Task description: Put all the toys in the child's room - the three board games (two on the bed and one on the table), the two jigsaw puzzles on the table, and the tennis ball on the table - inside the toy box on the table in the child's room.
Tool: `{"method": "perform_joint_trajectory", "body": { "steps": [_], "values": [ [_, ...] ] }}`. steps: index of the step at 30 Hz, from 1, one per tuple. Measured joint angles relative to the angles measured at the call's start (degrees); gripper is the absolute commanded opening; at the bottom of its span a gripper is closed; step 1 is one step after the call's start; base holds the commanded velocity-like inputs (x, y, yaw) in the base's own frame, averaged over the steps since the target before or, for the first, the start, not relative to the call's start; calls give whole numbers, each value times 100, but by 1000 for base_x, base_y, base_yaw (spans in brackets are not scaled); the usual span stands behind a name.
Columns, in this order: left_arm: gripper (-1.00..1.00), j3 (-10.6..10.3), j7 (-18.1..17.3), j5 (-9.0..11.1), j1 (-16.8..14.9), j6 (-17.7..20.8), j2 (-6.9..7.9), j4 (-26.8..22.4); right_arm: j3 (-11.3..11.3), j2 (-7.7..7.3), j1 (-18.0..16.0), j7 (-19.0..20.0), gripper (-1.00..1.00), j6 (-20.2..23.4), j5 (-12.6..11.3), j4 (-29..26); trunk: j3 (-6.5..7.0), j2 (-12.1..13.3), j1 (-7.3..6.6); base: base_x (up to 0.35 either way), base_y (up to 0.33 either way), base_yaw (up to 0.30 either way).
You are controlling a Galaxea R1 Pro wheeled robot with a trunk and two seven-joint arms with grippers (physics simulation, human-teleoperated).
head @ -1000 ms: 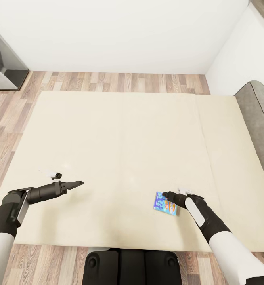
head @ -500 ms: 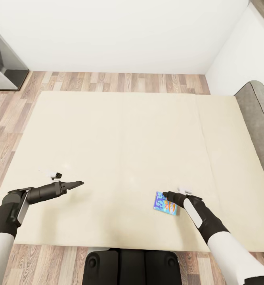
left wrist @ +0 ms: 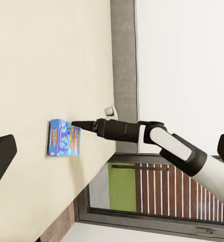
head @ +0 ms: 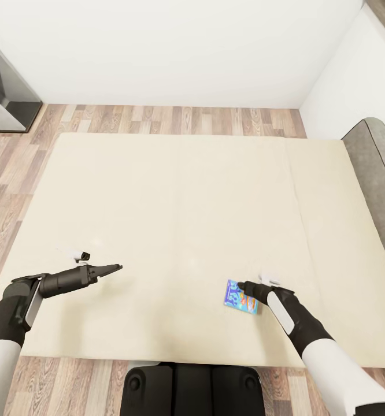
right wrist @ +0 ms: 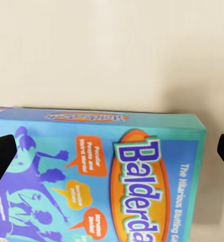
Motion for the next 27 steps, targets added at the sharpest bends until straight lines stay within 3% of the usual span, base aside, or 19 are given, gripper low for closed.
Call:
{"method": "perform_joint_trajectory", "body": {
  "steps": [27],
  "values": [
    [100, 0, 0, 0, 0, 3, 0, 0, -2, 7, -7, 33, 100, -247, 24, 238, 0, 0, 0, 0, 0, 0]
  ]
}}
